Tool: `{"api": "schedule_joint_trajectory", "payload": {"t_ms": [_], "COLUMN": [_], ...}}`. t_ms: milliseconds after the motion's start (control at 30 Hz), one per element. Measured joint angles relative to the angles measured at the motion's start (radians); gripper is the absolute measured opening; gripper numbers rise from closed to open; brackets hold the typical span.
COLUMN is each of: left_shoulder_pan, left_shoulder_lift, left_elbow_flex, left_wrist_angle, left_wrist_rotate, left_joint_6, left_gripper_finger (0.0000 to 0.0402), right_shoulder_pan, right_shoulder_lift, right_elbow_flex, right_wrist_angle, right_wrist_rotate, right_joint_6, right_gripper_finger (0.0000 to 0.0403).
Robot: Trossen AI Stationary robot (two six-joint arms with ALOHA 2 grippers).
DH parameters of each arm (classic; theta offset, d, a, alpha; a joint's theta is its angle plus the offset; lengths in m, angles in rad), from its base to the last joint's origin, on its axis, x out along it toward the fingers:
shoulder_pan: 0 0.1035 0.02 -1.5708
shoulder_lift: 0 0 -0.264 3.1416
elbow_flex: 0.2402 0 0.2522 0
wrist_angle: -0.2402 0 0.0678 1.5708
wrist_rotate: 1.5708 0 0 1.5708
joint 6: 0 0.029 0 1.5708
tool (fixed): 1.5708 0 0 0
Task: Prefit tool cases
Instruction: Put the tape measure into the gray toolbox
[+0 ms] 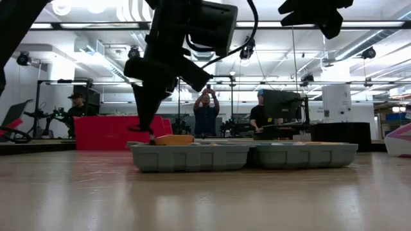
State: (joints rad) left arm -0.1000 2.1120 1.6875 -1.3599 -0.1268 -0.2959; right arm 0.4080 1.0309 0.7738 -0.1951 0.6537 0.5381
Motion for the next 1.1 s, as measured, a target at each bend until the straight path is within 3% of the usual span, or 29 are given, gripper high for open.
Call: {"api": "schedule_joint_trajectory", "payload": {"t_ms": [333, 667, 900, 1100], "left_shoulder_pan": [0.020, 0.030, 0.037, 0.037], "left_shoulder_lift": [0.000, 0.000, 0.000, 0.000], "left_elbow_flex": [-0.002, -0.002, -0.002, -0.002], "left_wrist_angle": [0.039, 0.124, 0.115, 0.115], "left_wrist_rotate": [-0.074, -0.075, 0.089, 0.156], "left_joint_6": [0.045, 0.124, 0.035, -0.031], "left_gripper_finger": [0.0000, 0.0000, 0.0000, 0.0000], "right_shoulder_pan": [0.000, 0.000, 0.000, 0.000], "right_shoulder_lift": [0.000, 0.000, 0.000, 0.000], "right_elbow_flex": [0.000, 0.000, 0.000, 0.000], "right_wrist_angle": [-0.001, 0.000, 0.000, 0.002], "right_wrist_rotate": [0.000, 0.000, 0.000, 0.001], "right_joint_6": [0.000, 0.000, 0.000, 0.000], "right_gripper_finger": [0.0106, 0.0110, 0.0101, 0.0112]}}
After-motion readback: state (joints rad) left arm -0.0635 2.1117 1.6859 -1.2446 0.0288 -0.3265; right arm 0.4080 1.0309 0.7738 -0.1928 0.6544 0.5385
